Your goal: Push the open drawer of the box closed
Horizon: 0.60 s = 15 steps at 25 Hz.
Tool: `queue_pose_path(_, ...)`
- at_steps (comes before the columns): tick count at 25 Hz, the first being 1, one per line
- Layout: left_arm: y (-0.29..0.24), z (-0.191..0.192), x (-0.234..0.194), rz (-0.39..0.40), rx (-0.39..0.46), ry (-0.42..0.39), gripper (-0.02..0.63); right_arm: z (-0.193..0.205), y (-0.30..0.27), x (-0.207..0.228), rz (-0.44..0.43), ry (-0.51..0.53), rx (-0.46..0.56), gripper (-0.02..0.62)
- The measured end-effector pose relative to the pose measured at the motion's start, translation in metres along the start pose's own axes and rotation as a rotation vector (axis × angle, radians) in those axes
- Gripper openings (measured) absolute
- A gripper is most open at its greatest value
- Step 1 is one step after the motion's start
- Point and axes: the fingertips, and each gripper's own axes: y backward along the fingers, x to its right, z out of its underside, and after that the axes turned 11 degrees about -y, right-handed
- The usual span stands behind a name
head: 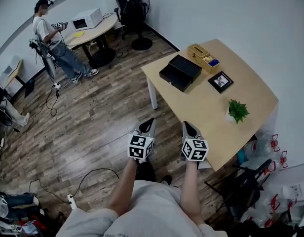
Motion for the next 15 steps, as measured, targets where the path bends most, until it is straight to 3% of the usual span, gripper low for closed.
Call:
queue_pose_path(6, -0.007, -0.001, -0.034, -0.037, 0.018, 0.025, 0.052, -0.008, -0.023, 0.009, -0.003, -0.019, -0.010, 0.002)
queue_pose_path(11, -0.035, -0.005, -0.076, -0.079, 0.036, 0.088, 0.052, -0.019, -0.051, 0.021, 0.022, 0.037, -0.039, 0.002)
queue_pose_path(15, -0.072, -0.008, -0.089, -0.054, 0.039, 0.118, 0.052, -0.023, -0.073, 0.032, 0.067, 0.120, -0.073, 0.002)
